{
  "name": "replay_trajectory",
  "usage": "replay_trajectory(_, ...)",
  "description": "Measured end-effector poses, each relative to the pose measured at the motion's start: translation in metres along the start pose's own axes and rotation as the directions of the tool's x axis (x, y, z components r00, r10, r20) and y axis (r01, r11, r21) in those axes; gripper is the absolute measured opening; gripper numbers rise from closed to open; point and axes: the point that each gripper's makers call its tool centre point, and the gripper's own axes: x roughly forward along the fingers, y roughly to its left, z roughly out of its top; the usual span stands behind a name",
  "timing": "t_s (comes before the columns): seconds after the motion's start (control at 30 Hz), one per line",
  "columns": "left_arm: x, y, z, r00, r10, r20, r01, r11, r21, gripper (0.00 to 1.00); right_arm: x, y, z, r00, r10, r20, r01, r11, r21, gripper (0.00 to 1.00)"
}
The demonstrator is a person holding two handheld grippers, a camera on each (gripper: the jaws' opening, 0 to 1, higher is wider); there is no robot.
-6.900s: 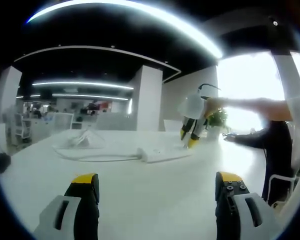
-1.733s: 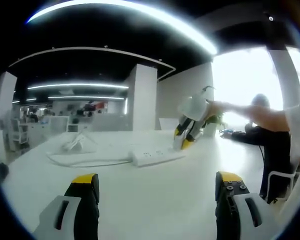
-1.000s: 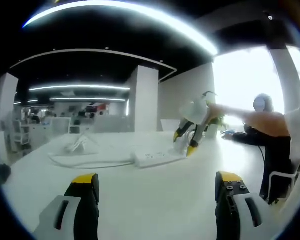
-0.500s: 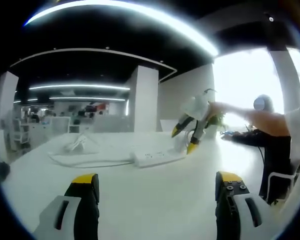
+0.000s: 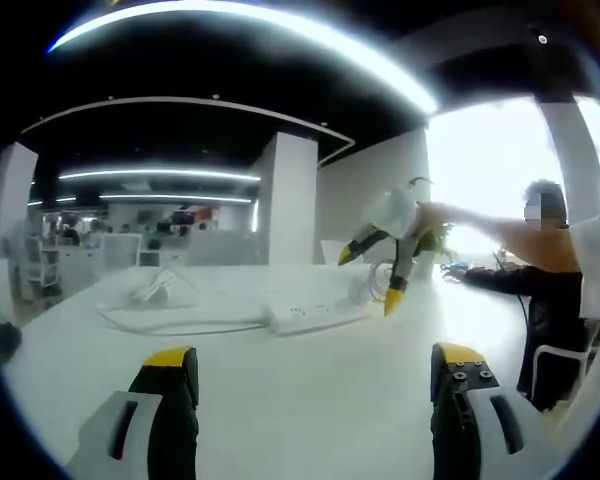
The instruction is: Straighten the power strip on the desk, plug the charger into it
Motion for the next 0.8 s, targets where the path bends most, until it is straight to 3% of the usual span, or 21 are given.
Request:
replay_trajectory(0.4,-0.001,0.001,0.000,1.000,0.002,-0.003,-0.002,1.000,0.002,0.99,-0.007,0.000,0.008,0.998,0.000,0.056,-0.001,1.000,0.024,1.00)
replay_trajectory(0.8,0.003,-0.003,-0.002,1.000,-0.010,-0.010,0.010,1.000,0.001,0.99,-0.033,-0.004,0.016,0.990,-0.015,0.139,0.002,0.996,0.090,1.00)
